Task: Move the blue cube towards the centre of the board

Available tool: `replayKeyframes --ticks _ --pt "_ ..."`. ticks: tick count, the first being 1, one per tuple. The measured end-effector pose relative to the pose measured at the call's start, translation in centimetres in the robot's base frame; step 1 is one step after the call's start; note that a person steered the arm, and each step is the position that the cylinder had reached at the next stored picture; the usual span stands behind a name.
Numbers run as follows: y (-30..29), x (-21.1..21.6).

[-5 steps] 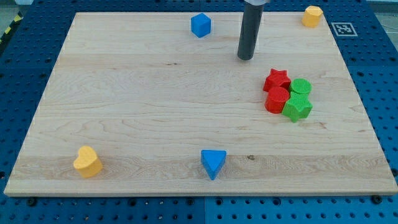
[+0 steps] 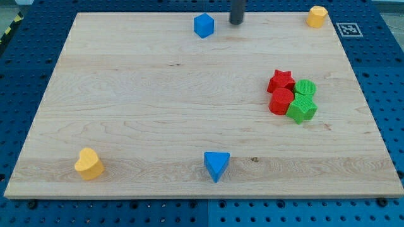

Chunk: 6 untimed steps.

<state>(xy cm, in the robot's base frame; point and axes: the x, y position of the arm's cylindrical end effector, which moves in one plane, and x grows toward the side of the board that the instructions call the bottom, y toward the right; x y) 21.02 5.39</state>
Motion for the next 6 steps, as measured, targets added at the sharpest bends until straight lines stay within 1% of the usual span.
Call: replayKeyframes --ticks 1,2,3,4,5,6 --pt "-4.7 -1.5" --pt "-6.6 0.7" --pt "-6.2 2.7" --pt "-6.1 3.0" --pt "-3.1 2.7" --pt "-2.1 4.4"
